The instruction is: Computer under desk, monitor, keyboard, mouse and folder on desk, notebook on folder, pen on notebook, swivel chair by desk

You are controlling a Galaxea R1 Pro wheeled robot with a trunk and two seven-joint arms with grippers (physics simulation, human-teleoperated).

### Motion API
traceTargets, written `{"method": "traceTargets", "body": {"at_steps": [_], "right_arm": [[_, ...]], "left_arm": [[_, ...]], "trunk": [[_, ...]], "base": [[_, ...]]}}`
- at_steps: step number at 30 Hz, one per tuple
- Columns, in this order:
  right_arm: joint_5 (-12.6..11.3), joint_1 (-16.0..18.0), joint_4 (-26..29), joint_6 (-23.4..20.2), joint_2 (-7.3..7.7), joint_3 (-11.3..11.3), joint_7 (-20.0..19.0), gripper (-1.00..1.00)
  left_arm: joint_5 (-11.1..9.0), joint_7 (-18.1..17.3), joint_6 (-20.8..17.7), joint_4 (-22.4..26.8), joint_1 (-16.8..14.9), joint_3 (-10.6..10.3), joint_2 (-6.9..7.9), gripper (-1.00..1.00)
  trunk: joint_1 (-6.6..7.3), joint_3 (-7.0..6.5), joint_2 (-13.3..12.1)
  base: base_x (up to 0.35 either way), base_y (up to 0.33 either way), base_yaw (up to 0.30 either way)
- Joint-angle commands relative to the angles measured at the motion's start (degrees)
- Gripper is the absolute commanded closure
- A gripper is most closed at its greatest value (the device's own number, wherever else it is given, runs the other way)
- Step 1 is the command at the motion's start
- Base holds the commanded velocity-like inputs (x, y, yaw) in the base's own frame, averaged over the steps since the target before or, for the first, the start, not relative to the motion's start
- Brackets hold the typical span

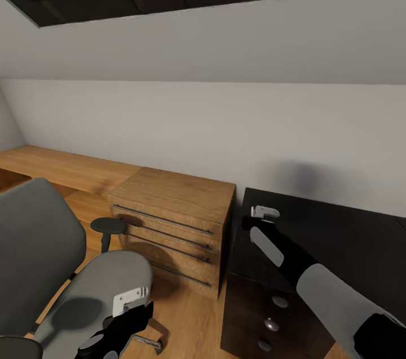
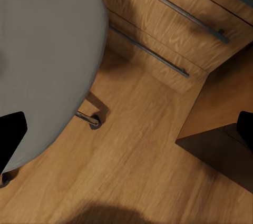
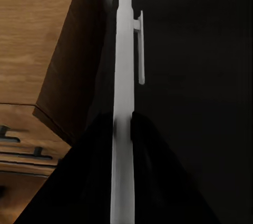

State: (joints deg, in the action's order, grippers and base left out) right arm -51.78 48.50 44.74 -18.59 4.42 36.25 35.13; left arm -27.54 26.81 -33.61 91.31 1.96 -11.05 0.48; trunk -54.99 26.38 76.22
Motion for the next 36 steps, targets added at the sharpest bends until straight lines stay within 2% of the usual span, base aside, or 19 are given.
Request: {"method": "traceTargets", "body": {"at_steps": [1, 5, 8, 36], "right_arm": [[-1.6, -0.5, 2.2, -0.2, 0.92, 0.3, 2.1, 1.0], [-3.6, -2.2, 8.1, -0.3, 2.81, 0.3, 7.1, 1.0], [-4.0, -3.2, 9.7, -0.2, 3.21, 0.3, 8.7, 1.0], [-4.2, -3.8, 10.4, 0.9, 3.45, 0.2, 9.6, 1.0]], "left_arm": [[-0.6, 0.6, -0.1, 0.1, 0.0, -0.1, 0.02, -1.0], [-0.7, 0.5, -0.1, 0.0, 0.0, -0.1, -0.03, -1.0], [-0.7, 0.5, -0.1, 0.0, 0.0, -0.1, -0.04, -1.0], [-0.5, 0.3, 0.2, -0.4, 0.0, -0.1, 0.14, -1.0]], "trunk": [[0.0, 0.05, 0.0], [0.0, 0.05, 0.0], [0.0, 0.02, 0.0], [0.0, -0.95, 0.0]], "base": [[0.0, 0.0, 0.0], [0.0, 0.0, 0.0], [0.0, 0.0, -0.056], [-0.014, -0.015, -0.223]]}}
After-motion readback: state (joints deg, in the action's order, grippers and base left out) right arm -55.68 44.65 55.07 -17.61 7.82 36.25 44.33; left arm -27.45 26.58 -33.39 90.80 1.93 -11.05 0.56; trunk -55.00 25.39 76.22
